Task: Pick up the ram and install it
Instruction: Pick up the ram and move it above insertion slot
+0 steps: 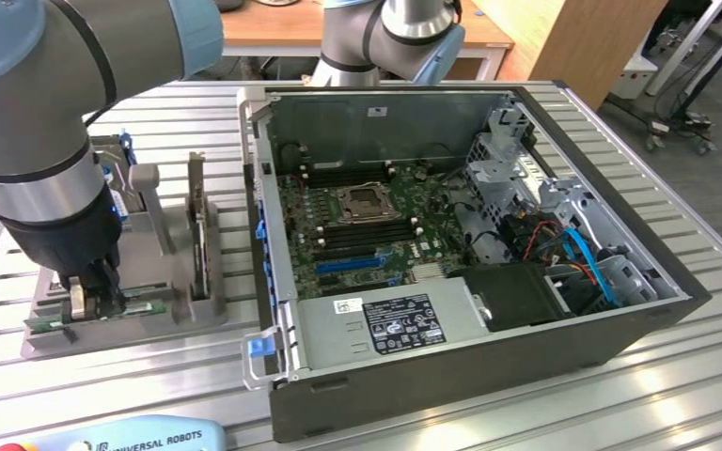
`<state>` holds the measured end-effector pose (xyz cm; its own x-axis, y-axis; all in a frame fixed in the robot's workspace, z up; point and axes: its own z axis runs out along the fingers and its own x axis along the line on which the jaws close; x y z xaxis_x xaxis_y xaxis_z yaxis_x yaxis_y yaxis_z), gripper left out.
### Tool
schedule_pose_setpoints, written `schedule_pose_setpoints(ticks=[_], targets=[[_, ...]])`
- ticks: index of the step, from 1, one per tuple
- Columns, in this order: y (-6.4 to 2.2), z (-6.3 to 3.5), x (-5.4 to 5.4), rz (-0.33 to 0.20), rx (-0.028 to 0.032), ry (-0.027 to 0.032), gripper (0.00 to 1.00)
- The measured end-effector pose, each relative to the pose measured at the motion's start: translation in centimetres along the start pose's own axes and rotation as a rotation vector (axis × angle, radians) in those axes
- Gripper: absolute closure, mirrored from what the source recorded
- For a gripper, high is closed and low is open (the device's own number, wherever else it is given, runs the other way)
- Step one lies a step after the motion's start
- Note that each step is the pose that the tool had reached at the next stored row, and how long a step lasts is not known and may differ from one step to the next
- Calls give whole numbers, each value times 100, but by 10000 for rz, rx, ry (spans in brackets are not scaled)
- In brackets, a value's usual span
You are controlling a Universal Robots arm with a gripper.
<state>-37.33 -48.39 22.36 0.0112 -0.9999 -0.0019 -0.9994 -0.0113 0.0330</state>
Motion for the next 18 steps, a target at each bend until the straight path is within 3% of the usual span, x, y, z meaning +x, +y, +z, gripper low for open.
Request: schedule_pose_setpoints(ticks=[18], targets=[[13,-394,-1,0,0,0,89]])
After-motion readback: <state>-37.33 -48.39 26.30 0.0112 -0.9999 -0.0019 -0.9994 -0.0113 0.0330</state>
